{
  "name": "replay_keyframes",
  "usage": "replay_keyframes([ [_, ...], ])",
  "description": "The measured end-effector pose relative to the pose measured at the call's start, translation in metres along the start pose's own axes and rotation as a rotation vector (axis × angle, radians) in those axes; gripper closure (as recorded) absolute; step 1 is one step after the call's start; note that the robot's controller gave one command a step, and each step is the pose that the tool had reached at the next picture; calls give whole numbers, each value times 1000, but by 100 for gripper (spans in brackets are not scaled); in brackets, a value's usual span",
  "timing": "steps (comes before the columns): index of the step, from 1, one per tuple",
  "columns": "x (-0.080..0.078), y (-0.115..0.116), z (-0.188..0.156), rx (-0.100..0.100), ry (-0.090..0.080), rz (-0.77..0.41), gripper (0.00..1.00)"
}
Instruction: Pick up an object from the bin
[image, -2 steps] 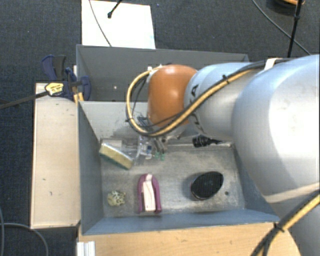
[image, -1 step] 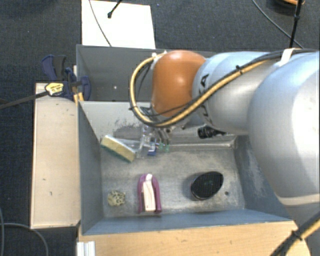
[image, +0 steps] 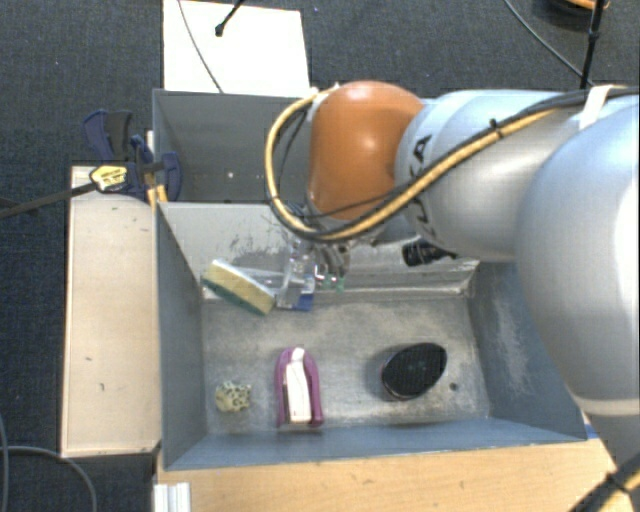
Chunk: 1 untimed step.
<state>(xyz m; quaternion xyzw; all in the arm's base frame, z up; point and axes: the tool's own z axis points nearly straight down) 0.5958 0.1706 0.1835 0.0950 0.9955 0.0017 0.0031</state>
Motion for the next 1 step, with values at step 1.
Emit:
replay_keyframes([
  [1, -1, 1, -13, 0, 0, -2, 100],
])
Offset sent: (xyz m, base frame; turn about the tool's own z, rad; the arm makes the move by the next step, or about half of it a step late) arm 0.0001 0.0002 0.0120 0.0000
